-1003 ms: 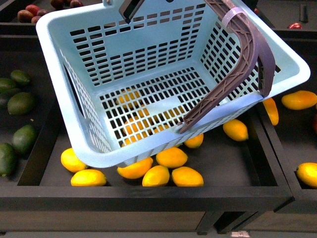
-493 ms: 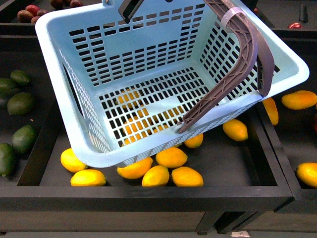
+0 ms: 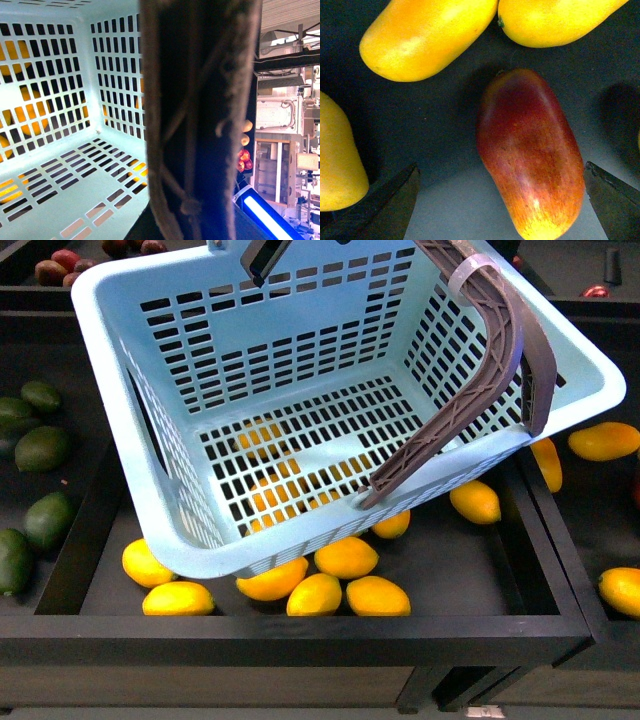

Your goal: Pick mango and avocado into basket

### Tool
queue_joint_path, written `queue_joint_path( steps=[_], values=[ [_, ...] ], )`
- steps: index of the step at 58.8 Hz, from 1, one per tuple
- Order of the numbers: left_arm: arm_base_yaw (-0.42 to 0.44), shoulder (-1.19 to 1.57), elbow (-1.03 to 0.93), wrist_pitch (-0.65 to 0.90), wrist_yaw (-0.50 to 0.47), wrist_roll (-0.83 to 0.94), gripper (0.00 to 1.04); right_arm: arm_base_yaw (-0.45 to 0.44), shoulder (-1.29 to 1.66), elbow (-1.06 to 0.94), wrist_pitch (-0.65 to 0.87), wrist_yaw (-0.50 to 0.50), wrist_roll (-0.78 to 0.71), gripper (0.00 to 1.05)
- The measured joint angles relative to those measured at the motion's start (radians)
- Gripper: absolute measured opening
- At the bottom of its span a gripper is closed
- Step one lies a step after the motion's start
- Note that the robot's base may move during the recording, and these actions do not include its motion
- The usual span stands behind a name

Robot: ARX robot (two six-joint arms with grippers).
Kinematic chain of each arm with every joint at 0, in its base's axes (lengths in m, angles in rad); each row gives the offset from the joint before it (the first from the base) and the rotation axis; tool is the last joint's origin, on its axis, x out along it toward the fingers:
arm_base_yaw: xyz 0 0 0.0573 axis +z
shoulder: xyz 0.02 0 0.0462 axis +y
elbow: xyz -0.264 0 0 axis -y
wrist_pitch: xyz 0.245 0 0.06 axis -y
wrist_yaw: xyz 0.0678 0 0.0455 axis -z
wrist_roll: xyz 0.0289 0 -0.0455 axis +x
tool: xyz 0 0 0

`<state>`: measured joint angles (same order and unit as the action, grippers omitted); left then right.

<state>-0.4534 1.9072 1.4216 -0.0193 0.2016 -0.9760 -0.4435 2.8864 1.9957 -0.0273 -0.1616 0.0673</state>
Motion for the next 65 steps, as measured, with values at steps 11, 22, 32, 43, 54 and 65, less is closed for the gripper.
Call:
queue_joint_path(
  steps=[11, 22, 32, 43, 54, 65],
  values=[
    [0.000, 0.000, 0.000, 0.000, 0.000, 0.000, 0.06, -0.003, 0.104, 0.156, -0.074, 0.021, 0.011, 0.97],
    [0.000, 0.000, 0.000, 0.000, 0.001, 0.000, 0.06, -0.012, 0.191, 0.297, -0.135, 0.026, 0.014, 0.97],
    [0.000, 0.000, 0.000, 0.000, 0.001, 0.000, 0.06, -0.012, 0.267, 0.434, -0.195, 0.030, 0.016, 0.97],
    [0.000, 0.000, 0.000, 0.000, 0.000, 0.000, 0.06, -0.011, 0.324, 0.525, -0.254, 0.049, 0.014, 0.76],
    [0.000, 0.000, 0.000, 0.000, 0.000, 0.000, 0.06, -0.021, 0.293, 0.452, -0.202, 0.030, 0.016, 0.69],
    [0.000, 0.000, 0.000, 0.000, 0.000, 0.000, 0.06, -0.038, 0.163, 0.213, -0.076, -0.017, 0.017, 0.69]
  ],
)
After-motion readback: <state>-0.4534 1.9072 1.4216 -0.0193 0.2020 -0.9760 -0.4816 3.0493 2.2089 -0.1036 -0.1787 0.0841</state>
